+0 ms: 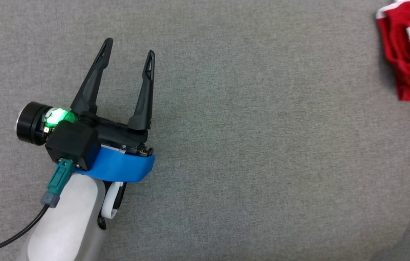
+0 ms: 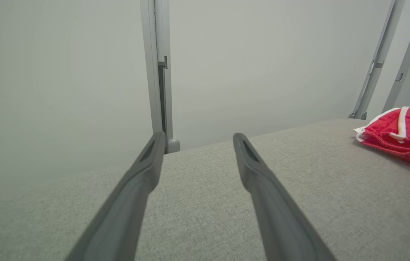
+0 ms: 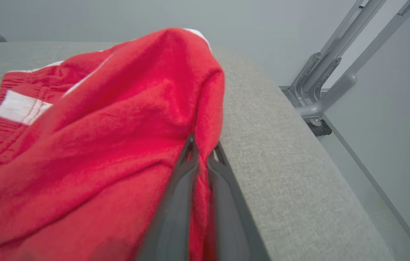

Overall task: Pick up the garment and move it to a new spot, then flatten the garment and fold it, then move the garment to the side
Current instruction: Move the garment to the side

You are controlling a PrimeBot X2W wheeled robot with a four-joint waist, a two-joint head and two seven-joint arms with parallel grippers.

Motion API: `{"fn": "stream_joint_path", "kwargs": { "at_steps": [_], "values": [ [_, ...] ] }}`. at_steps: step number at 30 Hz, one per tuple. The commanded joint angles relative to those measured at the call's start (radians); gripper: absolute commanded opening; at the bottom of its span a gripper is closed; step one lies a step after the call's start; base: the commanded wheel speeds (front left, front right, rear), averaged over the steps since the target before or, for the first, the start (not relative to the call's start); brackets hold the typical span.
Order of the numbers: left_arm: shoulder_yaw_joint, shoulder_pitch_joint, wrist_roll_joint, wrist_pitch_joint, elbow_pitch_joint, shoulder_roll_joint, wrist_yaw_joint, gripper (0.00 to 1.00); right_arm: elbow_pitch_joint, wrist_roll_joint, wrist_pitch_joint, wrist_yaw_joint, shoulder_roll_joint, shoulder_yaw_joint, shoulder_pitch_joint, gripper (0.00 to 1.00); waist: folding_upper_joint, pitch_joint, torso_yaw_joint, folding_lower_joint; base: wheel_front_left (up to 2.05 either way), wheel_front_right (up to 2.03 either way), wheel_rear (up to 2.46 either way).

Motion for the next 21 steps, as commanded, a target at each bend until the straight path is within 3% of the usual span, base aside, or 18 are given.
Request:
{"fn": "stream_joint_path", "kwargs": {
  "at_steps": [1,11,12,13,15,16,18,21],
  "values": [
    [0.000,-0.018,0.007,-0.002,-0.002,0.001,-0.002,1.00,0.018,-0.024,-0.012,0.000,-0.011,-0.017,-0.030,0.00,-0.0001,0.013,0.009,-0.0002,0.00,0.00,0.00],
    [-0.022,-0.062,0.009,-0.016,0.018,-0.014,-0.007,1.00,0.146,-0.210,-0.060,0.000,0.017,-0.141,-0.125,0.00,-0.0001,0.034,0.025,-0.0002,0.00,0.00,0.00],
    [-0.023,-0.063,0.008,-0.017,0.021,-0.016,-0.008,1.00,0.152,-0.225,-0.063,0.000,0.021,-0.153,-0.126,0.11,-0.0001,0.033,0.026,-0.0002,0.00,0.00,0.00],
    [-0.025,-0.062,0.007,-0.021,0.026,-0.017,-0.008,1.00,0.159,-0.250,-0.065,0.000,0.021,-0.165,-0.123,0.28,-0.0001,0.028,0.027,-0.0002,0.00,0.00,0.00],
    [-0.024,-0.051,0.001,-0.026,0.037,-0.018,-0.007,1.00,0.167,-0.292,-0.073,0.000,0.036,-0.193,-0.105,0.85,-0.0001,0.014,0.028,-0.0002,0.00,0.00,0.00],
    [-0.023,-0.043,-0.001,-0.028,0.044,-0.019,-0.005,1.00,0.167,-0.320,-0.073,0.000,0.038,-0.212,-0.091,1.00,-0.0001,0.005,0.028,-0.0002,0.00,0.00,0.00],
    [-0.020,-0.026,-0.009,-0.033,0.058,-0.021,-0.001,1.00,0.161,-0.366,-0.076,0.000,0.059,-0.269,-0.060,1.00,-0.0001,-0.020,0.025,-0.0002,0.00,0.00,0.00],
    [-0.014,0.003,-0.020,-0.040,0.075,-0.022,0.008,1.00,0.055,-0.425,-0.078,0.000,0.133,-0.361,0.007,1.00,-0.0001,-0.063,0.019,-0.0002,0.00,0.00,0.00]
  ]
}}
